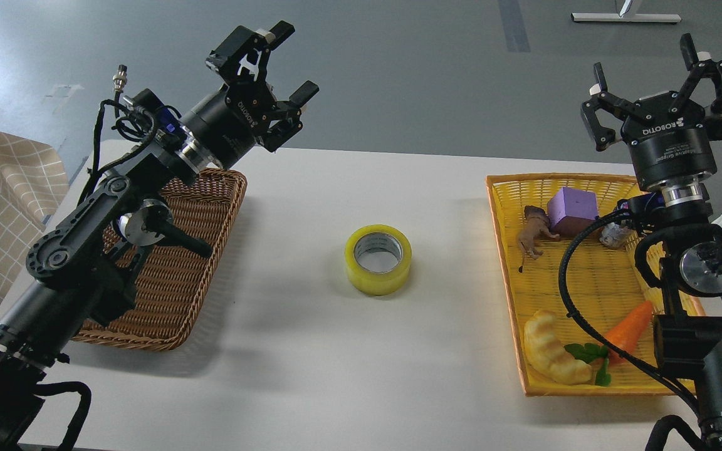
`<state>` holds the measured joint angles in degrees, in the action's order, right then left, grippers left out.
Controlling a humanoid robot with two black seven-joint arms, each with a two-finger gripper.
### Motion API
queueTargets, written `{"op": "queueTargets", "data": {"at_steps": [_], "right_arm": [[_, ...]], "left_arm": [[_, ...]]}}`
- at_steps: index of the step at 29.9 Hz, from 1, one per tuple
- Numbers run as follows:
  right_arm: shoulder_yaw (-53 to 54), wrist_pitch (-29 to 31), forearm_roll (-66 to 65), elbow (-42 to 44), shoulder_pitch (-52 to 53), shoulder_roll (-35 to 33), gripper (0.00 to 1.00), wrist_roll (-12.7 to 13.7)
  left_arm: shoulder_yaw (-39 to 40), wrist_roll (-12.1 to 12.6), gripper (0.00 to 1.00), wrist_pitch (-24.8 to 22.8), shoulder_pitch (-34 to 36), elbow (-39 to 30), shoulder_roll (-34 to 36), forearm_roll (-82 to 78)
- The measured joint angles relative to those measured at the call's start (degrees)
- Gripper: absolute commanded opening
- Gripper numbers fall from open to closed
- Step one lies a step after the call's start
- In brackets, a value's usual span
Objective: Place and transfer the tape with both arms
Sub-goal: 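Reach the left gripper toward the tape roll on the table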
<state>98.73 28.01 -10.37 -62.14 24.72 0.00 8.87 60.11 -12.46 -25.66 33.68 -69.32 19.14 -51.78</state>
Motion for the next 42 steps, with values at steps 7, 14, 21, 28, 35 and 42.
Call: {"op": "queueTargets", "data": {"at_steps": [7, 14, 21, 28, 35, 42], "right_arm": [[0.4, 0.0, 0.1, -2.3, -3.7, 0.0, 1.0, -0.1], [0.9, 0.0, 0.1, -4.3, -6.4, 0.0, 1.0, -0.2], [0.9, 0.0, 0.1, -6.6, -7.7, 0.0, 1.0, -0.2], [0.9, 0.0, 0.1, -7.2, -7.8, 0.0, 1.0, -0.2], [0.7, 0.0, 0.0, -6.9, -7.9, 0.0, 1.0, -0.2], [0.4, 0.0, 0.0, -6.8, -8.0, 0.0, 1.0, -0.2]], "left_arm": [[-9.9, 1.0, 0.98, 6.7, -0.1, -9.6, 5.0, -14.0], [-17.7, 4.2, 0.98, 7.7, 2.8, -10.5, 5.8, -23.6], [-26.6, 5.6, 0.98, 7.7, 9.2, -6.4, 5.7, -42.3], [-31.8, 10.3, 0.98, 8.0, 10.5, -2.4, 5.3, -53.5], [-34.7, 14.9, 0.98, 7.9, 10.5, -2.2, 4.4, -60.3], [-34.9, 17.8, 0.98, 6.7, 9.9, -2.3, 1.4, -60.5]]}}
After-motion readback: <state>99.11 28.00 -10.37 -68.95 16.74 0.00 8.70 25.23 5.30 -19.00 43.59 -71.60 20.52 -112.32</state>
